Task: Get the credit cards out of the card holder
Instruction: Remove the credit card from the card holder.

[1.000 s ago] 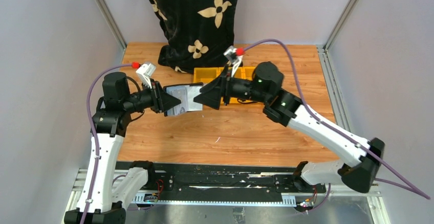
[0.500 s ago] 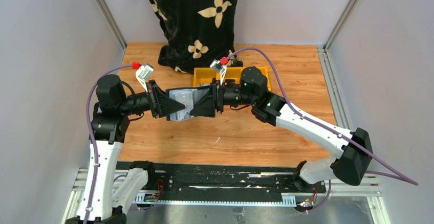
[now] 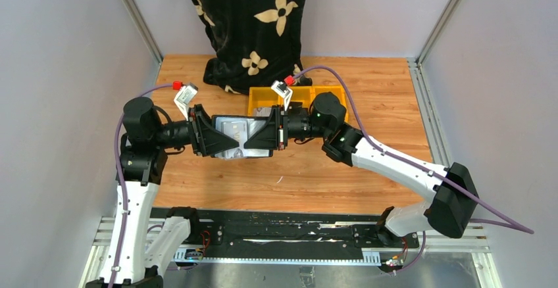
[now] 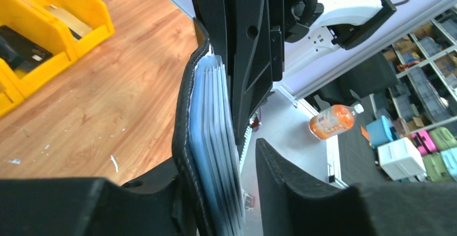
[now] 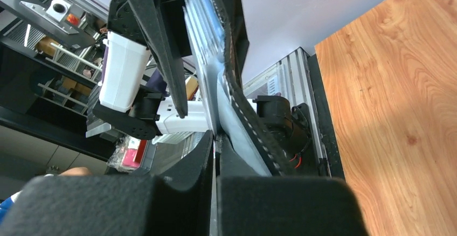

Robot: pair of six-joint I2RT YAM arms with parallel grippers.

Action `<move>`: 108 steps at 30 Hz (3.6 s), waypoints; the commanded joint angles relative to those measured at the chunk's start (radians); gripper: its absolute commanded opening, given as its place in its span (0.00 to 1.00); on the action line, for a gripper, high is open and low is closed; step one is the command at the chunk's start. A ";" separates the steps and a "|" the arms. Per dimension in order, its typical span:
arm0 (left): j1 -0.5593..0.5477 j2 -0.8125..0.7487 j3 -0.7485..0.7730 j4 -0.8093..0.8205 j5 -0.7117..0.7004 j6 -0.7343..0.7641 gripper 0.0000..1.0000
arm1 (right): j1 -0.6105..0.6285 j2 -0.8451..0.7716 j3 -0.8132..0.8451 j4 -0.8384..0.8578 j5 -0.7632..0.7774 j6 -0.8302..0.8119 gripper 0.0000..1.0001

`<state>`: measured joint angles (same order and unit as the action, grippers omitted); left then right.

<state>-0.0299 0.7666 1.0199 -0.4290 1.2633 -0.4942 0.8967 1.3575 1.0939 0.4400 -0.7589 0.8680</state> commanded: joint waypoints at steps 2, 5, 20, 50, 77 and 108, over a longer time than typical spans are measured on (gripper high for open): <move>-0.008 -0.006 -0.021 0.011 0.139 -0.043 0.48 | 0.009 -0.001 -0.026 0.163 0.006 0.069 0.00; -0.009 -0.005 -0.011 -0.001 0.167 -0.033 0.51 | 0.007 -0.008 -0.046 0.195 0.006 0.087 0.00; -0.008 0.040 0.084 -0.181 0.222 0.120 0.35 | -0.012 -0.105 -0.148 0.176 0.015 0.065 0.00; -0.008 -0.018 0.068 -0.115 0.132 0.084 0.09 | -0.001 -0.082 -0.041 0.141 -0.041 0.060 0.07; -0.009 -0.015 0.081 -0.152 0.245 0.111 0.30 | 0.036 -0.104 -0.173 0.367 0.089 0.144 0.00; -0.008 -0.022 0.095 -0.142 0.143 0.090 0.23 | 0.046 -0.095 -0.061 0.201 0.007 0.072 0.03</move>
<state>-0.0353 0.7490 1.0828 -0.6033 1.4277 -0.3794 0.9382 1.2839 1.0073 0.7025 -0.7319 0.9825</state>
